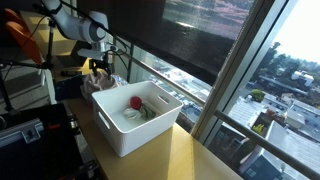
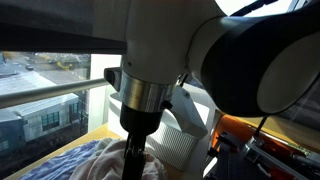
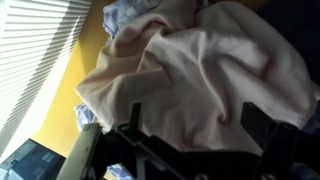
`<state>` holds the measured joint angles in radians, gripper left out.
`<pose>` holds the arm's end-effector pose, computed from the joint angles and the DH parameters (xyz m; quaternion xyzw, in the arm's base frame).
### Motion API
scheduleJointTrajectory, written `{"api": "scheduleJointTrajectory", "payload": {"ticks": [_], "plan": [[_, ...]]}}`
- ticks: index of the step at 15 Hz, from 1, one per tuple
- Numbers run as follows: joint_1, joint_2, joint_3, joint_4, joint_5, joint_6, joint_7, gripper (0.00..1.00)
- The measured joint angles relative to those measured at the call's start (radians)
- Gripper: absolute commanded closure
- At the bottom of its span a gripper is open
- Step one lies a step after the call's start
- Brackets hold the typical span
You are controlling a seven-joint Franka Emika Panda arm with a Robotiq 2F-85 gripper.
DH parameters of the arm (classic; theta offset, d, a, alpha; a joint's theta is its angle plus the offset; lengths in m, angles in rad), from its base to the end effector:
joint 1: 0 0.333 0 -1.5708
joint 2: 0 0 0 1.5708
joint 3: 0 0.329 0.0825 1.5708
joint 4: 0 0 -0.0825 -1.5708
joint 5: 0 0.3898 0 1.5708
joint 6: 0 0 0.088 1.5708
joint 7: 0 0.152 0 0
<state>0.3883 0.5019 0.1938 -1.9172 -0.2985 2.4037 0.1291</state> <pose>0.5403 0.3398 0.1963 0.9461 0.3194 0.0194 0.0500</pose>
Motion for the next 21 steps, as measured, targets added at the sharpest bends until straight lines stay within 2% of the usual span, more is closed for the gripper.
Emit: {"api": "scheduleJointTrajectory", "payload": {"ticks": [6,7,8,10,16,18,21], "plan": [[-0.003,0.225,-0.016,0.113,0.015,0.032,-0.031,0.00],[-0.004,0.257,-0.018,0.136,0.017,0.032,-0.034,0.25],[-0.005,0.283,-0.021,0.155,0.020,0.031,-0.038,0.27],[-0.010,0.306,-0.022,0.181,0.033,0.024,-0.047,0.40],[-0.018,0.268,-0.030,0.178,0.053,0.003,-0.049,0.87],[-0.025,0.221,-0.033,0.152,0.053,-0.003,-0.049,0.99],[-0.046,0.110,-0.032,0.090,0.068,-0.012,-0.052,1.00]]}}
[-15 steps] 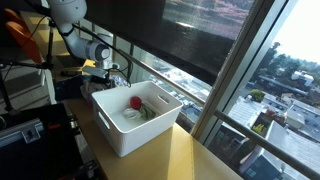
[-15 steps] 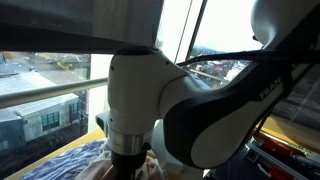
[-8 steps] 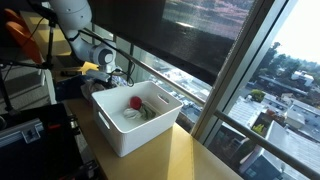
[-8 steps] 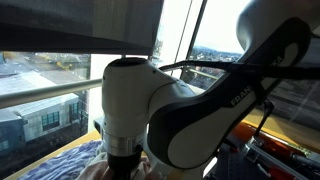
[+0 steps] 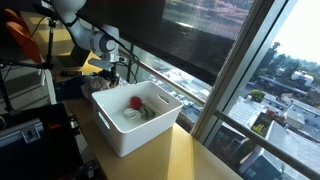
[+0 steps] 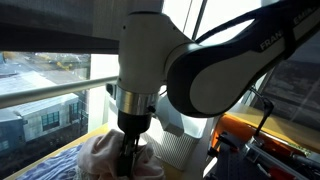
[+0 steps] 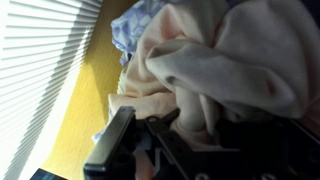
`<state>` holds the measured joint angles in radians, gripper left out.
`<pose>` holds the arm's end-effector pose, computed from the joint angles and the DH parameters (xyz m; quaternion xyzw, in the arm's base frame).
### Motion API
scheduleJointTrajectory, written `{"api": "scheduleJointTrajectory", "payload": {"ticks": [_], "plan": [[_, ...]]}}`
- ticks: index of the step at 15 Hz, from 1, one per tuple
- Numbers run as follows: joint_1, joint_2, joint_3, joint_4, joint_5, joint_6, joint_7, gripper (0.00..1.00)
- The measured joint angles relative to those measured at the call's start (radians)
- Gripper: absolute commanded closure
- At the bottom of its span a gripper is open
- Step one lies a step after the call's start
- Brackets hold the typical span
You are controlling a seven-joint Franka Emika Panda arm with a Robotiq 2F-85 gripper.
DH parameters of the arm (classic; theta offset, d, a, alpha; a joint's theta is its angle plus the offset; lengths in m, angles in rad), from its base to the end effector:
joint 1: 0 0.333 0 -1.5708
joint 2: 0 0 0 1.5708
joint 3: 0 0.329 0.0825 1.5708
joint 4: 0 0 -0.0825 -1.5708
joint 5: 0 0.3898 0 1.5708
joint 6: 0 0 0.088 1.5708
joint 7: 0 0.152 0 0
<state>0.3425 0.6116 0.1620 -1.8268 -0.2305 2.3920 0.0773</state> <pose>0.5783 0.3058 0.1597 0.9589 0.2818 -0.0070 0.0337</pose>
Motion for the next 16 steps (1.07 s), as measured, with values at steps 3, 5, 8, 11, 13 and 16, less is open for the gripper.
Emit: {"api": "scheduleJointTrajectory", "payload": {"ticks": [3,5,8,11,13,16], "plan": [[-0.025,-0.139,0.009,-0.068,0.039,-0.017,-0.023,1.00],[-0.038,-0.231,0.014,-0.102,0.062,-0.037,-0.043,1.00],[-0.062,-0.370,0.013,-0.119,0.065,-0.086,-0.058,1.00],[-0.119,-0.486,-0.009,-0.116,0.064,-0.128,-0.091,1.00],[-0.172,-0.542,-0.039,-0.110,0.063,-0.137,-0.122,1.00],[-0.254,-0.584,-0.097,-0.103,0.063,-0.138,-0.179,1.00]]}}
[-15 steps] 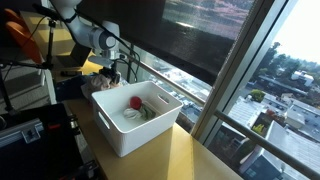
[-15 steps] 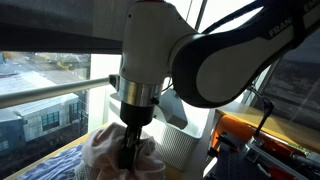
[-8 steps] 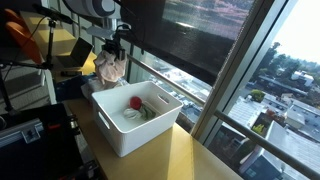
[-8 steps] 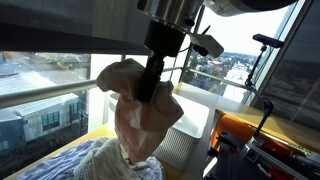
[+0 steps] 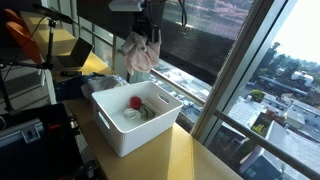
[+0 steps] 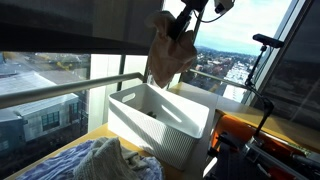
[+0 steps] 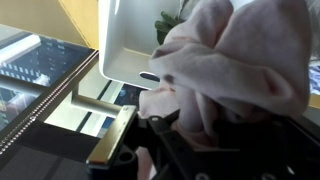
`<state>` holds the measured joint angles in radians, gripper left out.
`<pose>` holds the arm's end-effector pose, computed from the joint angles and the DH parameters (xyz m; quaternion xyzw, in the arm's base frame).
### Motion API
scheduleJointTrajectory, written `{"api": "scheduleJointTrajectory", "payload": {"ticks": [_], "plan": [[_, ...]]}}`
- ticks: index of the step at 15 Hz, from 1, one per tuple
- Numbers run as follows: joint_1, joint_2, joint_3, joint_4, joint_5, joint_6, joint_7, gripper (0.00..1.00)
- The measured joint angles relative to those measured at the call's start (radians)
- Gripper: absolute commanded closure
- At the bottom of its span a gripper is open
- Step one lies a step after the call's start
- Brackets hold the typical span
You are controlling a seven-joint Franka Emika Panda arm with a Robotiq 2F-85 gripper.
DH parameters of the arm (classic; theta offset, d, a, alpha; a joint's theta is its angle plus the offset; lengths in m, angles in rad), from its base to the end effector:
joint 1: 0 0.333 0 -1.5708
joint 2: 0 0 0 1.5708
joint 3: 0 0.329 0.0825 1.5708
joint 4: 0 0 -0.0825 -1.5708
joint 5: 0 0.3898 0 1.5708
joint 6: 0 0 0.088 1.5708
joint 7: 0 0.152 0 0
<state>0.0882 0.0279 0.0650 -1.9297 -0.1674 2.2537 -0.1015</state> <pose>0.6071 0.0830 0.4700 0.9723 0.1673 0.1488 0.0672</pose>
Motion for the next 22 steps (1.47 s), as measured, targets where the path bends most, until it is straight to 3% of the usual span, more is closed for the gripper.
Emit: {"api": "scheduleJointTrajectory", "payload": {"ticks": [5,6,7,11,17,22], "plan": [[-0.072,0.052,-0.048,-0.049,-0.004,0.029,-0.026,1.00],[-0.074,0.072,-0.049,-0.067,-0.004,0.049,-0.024,0.75],[-0.075,0.094,-0.050,-0.082,-0.004,0.069,-0.022,0.74],[-0.075,0.168,-0.052,-0.100,-0.005,0.127,-0.007,0.45],[-0.048,0.124,-0.037,-0.044,-0.014,0.128,-0.006,0.03],[0.073,0.122,0.056,-0.045,-0.064,0.129,0.052,0.00]]}}
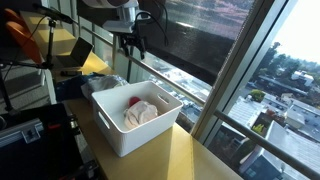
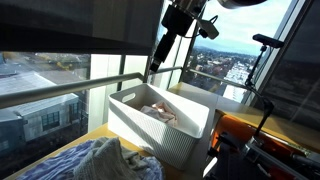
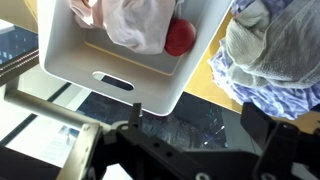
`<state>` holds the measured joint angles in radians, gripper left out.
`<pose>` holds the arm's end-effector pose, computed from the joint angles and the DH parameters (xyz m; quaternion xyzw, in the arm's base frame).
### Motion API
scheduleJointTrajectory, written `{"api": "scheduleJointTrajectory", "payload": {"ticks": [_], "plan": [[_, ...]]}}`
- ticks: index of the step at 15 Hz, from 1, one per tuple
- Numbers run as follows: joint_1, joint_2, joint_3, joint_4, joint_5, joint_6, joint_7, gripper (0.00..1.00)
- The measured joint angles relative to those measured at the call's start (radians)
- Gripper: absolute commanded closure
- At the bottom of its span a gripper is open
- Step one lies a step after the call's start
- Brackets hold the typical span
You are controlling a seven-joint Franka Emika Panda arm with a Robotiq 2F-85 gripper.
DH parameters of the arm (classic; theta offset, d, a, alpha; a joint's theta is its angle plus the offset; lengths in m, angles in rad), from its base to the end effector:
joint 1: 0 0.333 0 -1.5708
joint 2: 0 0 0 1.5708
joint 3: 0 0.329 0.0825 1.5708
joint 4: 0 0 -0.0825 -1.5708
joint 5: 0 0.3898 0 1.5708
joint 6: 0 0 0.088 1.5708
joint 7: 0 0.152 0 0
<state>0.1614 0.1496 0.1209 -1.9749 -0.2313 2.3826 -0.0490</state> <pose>0.6081 0.1647 0.3881 0.9606 0.2325 0.1375 0.0652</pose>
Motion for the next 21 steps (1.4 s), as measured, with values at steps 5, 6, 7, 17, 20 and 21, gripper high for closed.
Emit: {"api": "scheduleJointTrajectory", "payload": {"ticks": [5,6,7,17,20,21], "plan": [[0.123,0.148,0.074,-0.012,-0.046,0.034,0.038,0.00],[0.142,0.185,0.079,-0.008,-0.052,0.041,0.038,0.00],[0.159,0.221,0.083,-0.002,-0.056,0.048,0.038,0.00],[0.266,0.584,0.088,0.172,-0.057,0.052,0.010,0.00],[0.271,0.662,0.087,0.221,-0.057,0.049,0.006,0.14],[0.271,0.679,0.085,0.234,-0.057,0.046,0.004,0.28]]}}
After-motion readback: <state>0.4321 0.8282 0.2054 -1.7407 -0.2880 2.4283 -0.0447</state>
